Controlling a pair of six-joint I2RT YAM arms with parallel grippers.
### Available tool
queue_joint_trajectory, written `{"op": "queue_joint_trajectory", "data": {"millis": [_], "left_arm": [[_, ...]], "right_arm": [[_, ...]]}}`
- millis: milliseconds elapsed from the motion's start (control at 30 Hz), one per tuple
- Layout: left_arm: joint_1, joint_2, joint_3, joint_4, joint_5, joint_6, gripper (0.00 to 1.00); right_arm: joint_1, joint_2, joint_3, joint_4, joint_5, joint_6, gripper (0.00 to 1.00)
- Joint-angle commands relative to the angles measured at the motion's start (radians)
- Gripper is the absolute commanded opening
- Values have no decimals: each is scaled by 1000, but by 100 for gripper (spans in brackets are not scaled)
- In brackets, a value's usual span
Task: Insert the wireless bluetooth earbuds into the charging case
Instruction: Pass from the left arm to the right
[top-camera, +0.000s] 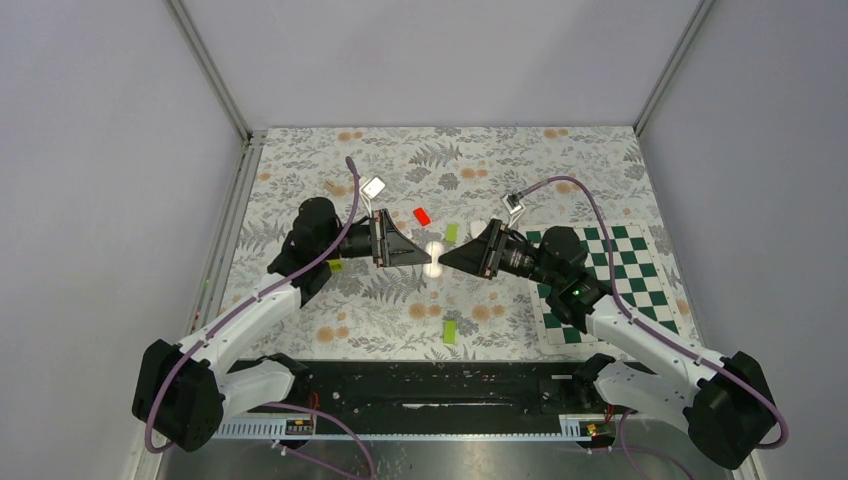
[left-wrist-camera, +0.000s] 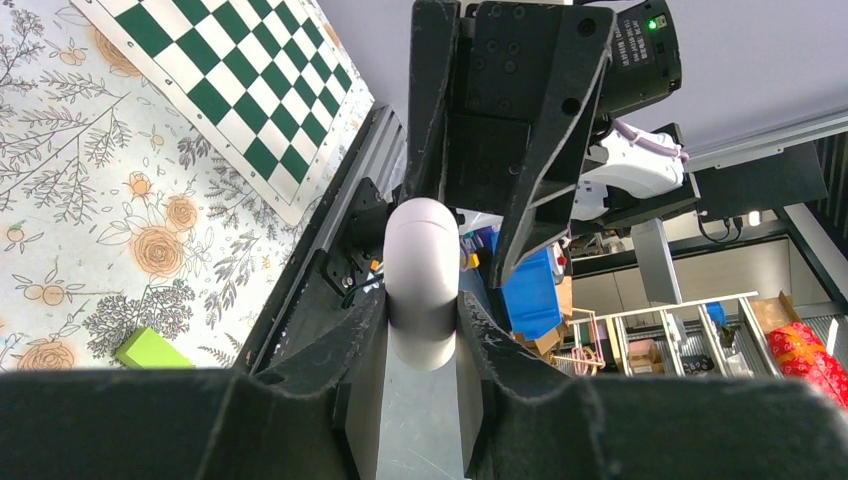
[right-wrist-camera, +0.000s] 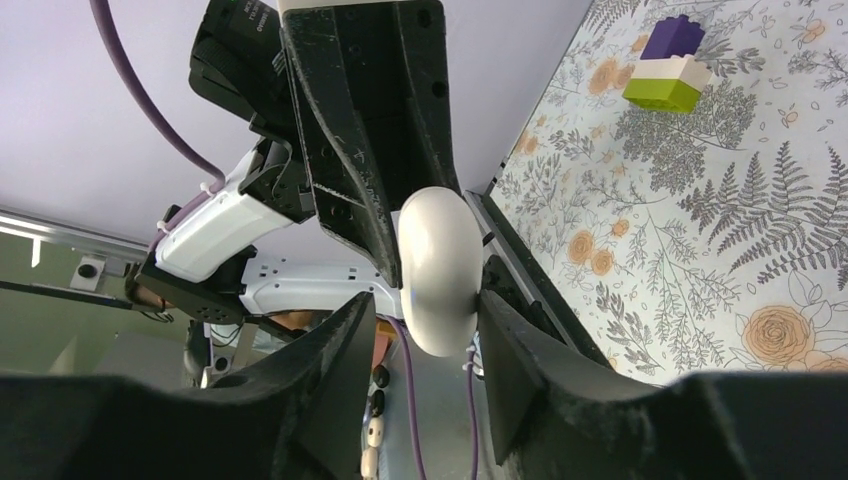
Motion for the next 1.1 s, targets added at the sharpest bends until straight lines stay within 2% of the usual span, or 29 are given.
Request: {"op": "queue_joint_trajectory", "data": {"millis": [0, 233, 400, 567, 667, 800, 833, 933, 967, 1067], "left_arm": [[0, 2, 40, 79, 18, -7, 0], [-1, 6, 45, 88, 24, -10, 0], [-1, 5, 45, 89, 23, -10, 0], [-1, 4, 44, 88, 25, -9, 0], [-1, 5, 45, 89, 25, -9, 0], [-1, 0, 46, 98, 26, -13, 0], [-1, -2, 46, 102, 27, -16, 9], [-1, -4, 49, 95, 16, -25, 54], [-1, -4, 52, 88, 10, -23, 64], [0, -7, 57, 59, 0, -13, 84]], "right_arm": [[8, 14, 20, 113, -42, 30, 47], [8, 41, 22, 110, -57, 27, 50], [8, 60, 31, 121, -57, 28, 49], [9, 66, 28, 123, -47, 27, 33], [8, 65, 26, 121, -43, 28, 20], [9, 58, 24, 113, -32, 27, 9], [9, 58, 24, 108, -30, 26, 7], [8, 58, 24, 90, -15, 22, 5], [8, 59, 24, 85, -11, 22, 4], [9, 64, 22, 78, -2, 20, 3]]}}
